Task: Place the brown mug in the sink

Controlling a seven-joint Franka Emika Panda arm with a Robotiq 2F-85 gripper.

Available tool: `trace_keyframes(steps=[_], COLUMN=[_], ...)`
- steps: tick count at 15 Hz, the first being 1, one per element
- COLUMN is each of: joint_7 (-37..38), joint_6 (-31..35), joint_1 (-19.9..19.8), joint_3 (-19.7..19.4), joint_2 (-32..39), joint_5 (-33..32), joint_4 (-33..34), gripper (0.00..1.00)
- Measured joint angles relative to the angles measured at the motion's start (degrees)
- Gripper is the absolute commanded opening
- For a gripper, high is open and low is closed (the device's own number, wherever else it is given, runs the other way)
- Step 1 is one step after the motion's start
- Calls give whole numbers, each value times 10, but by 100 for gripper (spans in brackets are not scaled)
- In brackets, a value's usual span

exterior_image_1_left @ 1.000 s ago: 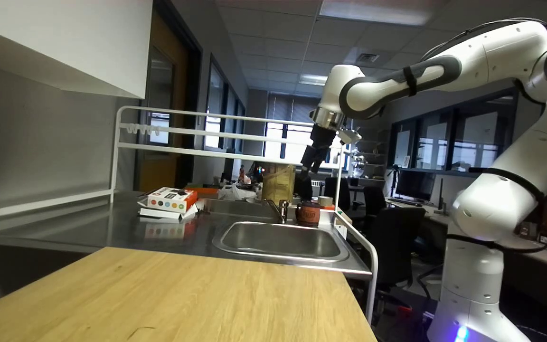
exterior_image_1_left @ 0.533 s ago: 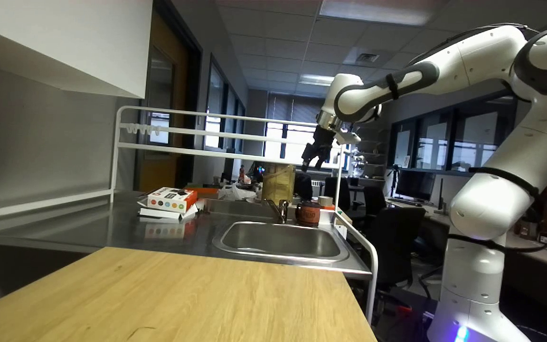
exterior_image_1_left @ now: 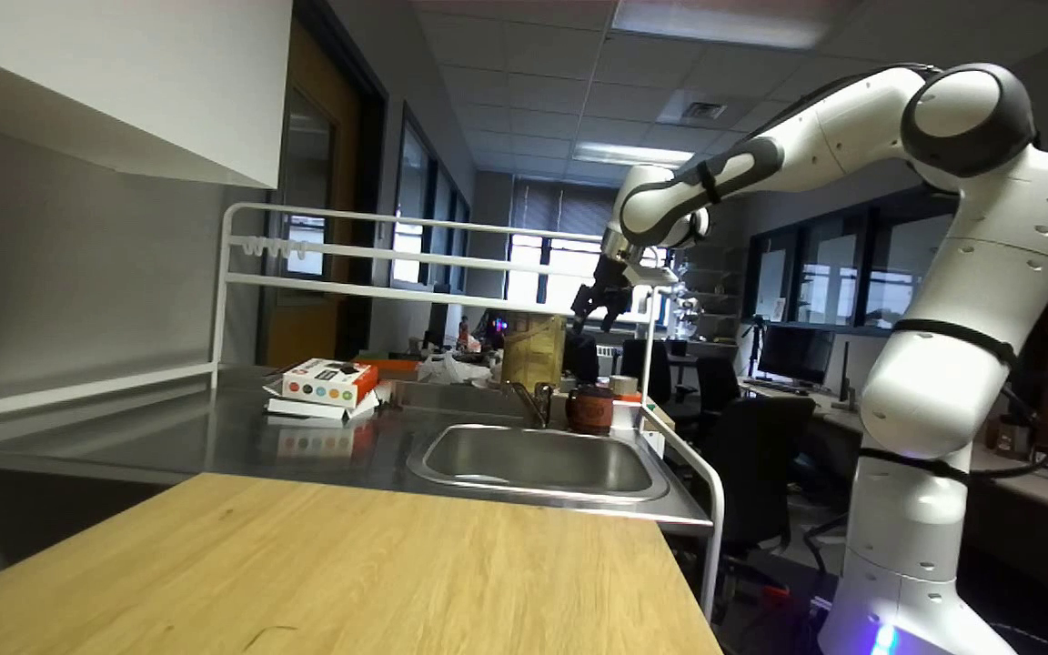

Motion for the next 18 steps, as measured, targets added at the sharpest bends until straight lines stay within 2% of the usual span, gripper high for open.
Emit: trace_keyframes(steps=[8, 15, 17, 18], joint_7=[-16, -44, -53, -57], joint_6=[0, -1, -2, -2], joint_1=[-9, -49, -63, -70], joint_3=[-31, -35, -35, -36], joint_2=[173, 281, 298, 305], joint_5=[75, 139, 155, 161], joint_4=[120, 185, 191, 193], gripper=[100, 100, 74, 66])
